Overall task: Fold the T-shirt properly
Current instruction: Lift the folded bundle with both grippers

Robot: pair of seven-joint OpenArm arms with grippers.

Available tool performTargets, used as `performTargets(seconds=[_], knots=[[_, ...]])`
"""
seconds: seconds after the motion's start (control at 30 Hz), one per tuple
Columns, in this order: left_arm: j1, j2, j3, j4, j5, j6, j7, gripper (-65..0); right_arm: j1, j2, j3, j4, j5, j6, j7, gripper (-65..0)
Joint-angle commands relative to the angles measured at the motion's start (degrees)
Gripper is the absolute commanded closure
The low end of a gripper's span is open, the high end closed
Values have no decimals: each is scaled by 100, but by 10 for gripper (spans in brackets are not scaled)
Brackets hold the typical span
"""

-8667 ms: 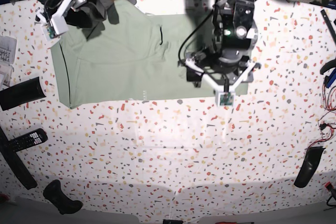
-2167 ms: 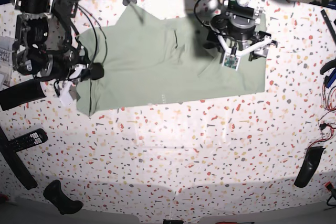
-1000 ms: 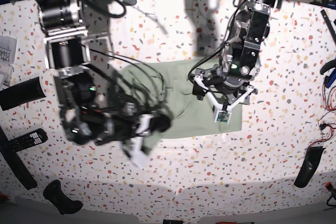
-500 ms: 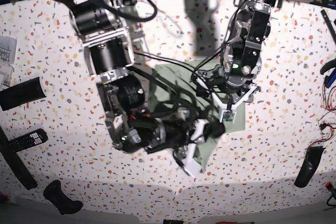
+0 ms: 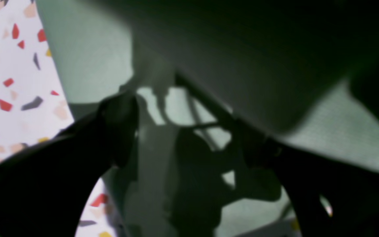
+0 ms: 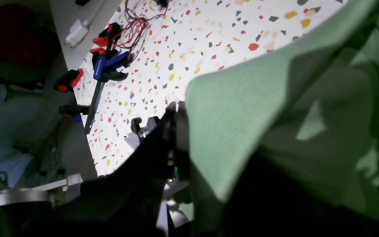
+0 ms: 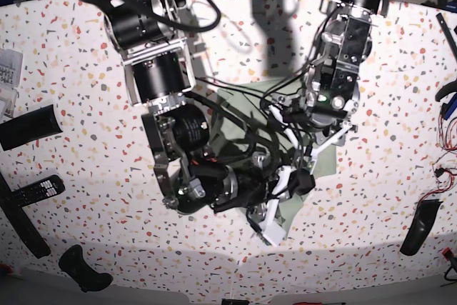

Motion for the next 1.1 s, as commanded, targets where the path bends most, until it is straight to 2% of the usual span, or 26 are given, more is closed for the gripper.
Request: performTargets(seconds=[0.0,0.27,0.43,0.6,0.7,0.87,1.07], knots=[[-168,28,0,166,175,-9,-258,-448,133,-61,37,175,127,95,-24,0],[-173,31,0,170,505,-9,-155,-448,133,-61,575,426,85,95,-26,0],[-168,31,0,476,1309,-7,219,-448,133,-63,691,426,-136,95,-24,0],[-168,31,0,846,1799,-4,280,-448,133,-94,682,426,-131,95,-24,0],[-168,4,0,846,2627,39,719,-448,133,-94,682,426,-131,95,-24,0],[-170,-470,0,846,3359,588,815,-448,133,-94,682,426,-129,95,-26,0],[-168,-1211,-11,844,3453,737,857,-448,131,-114,680,426,-127,95,-24,0]])
